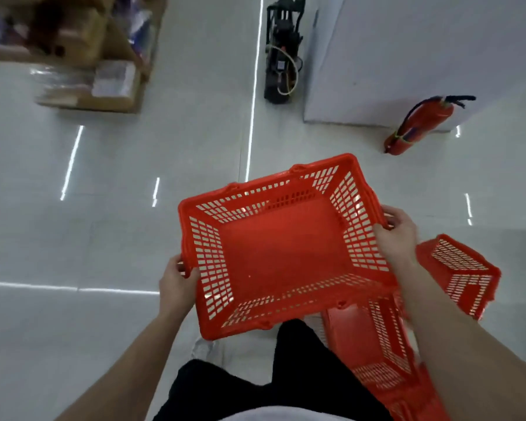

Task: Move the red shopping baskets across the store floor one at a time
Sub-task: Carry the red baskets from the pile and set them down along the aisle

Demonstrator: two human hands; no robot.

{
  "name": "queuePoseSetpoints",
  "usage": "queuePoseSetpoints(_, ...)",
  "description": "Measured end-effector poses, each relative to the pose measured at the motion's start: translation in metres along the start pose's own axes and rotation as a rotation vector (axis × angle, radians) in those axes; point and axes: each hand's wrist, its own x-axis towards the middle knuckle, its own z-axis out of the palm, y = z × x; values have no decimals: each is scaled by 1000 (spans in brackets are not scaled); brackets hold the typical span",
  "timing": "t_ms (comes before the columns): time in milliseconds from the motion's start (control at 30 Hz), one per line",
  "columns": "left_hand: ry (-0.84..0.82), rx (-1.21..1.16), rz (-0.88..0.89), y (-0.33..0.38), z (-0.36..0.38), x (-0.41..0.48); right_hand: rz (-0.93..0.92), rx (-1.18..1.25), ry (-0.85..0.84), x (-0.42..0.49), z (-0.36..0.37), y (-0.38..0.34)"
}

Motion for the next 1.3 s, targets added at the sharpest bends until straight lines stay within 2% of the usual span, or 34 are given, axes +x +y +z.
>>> queuePoseSetpoints(267, 136, 24, -220, -16, 136, -13, -42, -16, -228, 149, 50, 46)
queuePoseSetpoints(500, 70, -10, -366, -41, 202, -13, -102, -67, -352, 204, 91, 85)
queuePoseSetpoints(733, 113, -73, -344, -49, 224, 4, -128, -126, -547, 221, 121, 100)
queuePoseSetpoints(1000, 55, -59, -363, -59, 222, 7, -101, -65, -558, 225, 137, 107)
queuePoseSetpoints(1133, -152, 28, -398, -61, 228, 5, -89, -290, -609, 222, 136, 120)
queuePoseSetpoints(1233, -196, 157, -387, -44, 225, 4, -118, -551, -608, 207, 122, 119)
queuePoseSetpoints(1300, -215, 209, -309, -21, 216, 5, -68, -608, -586, 190, 104, 113)
